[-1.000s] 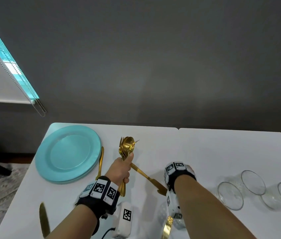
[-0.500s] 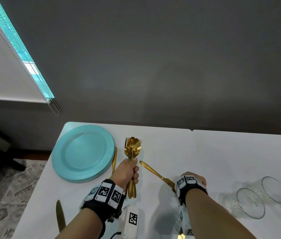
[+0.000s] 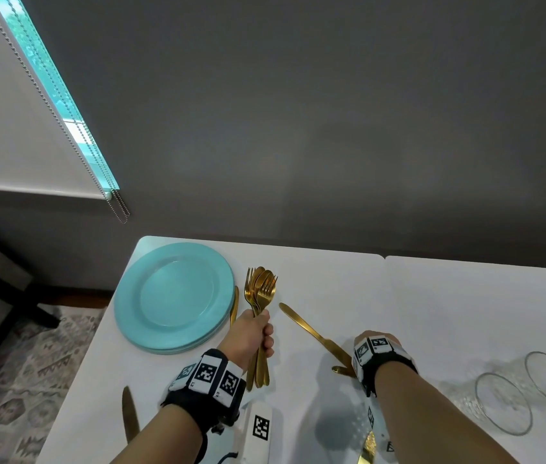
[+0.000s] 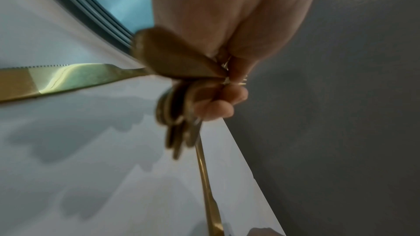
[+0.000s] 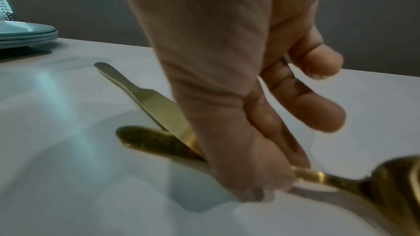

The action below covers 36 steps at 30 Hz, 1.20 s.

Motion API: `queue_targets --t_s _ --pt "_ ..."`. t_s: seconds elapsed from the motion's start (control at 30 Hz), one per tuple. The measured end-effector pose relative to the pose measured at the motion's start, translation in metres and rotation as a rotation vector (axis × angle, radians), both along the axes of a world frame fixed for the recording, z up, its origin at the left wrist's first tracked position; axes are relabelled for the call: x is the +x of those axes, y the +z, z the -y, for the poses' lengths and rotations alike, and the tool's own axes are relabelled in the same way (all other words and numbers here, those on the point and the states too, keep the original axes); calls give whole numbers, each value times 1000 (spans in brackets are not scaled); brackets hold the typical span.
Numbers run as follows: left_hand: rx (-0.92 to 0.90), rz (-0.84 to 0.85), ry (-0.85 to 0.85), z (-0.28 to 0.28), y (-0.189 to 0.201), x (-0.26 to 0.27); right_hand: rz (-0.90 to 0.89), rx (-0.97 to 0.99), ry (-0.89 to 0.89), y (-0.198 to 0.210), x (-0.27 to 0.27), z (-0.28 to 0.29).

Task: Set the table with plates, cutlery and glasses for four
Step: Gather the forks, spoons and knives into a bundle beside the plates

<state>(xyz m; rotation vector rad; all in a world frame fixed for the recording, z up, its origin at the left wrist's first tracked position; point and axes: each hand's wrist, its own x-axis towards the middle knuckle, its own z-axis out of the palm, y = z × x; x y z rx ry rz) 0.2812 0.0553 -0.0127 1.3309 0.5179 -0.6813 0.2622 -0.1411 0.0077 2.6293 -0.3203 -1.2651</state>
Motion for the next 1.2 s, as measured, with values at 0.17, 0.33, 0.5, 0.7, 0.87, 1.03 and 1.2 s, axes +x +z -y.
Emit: queue_targets --t_s 0.17,0.33,0.5,0.7,0.87,1.03,1.2 --pt "7 -6 8 -1 0 0 -9 17 -3 6 3 3" --pt "26 -6 -11 1 0 -2 -7 0 52 11 0 4" --pt "52 -4 -40 5 0 -4 -6 -11 51 24 3 3" --pt "50 24 -59 7 7 -8 163 32 82 39 13 -2" --pt "57 9 0 3 11 -10 173 9 395 53 43 -33" --pt "68 -11 43 -5 14 -15 203 36 777 68 32 -77" --pt "70 7 13 -10 20 -28 155 167 893 66 14 -110"
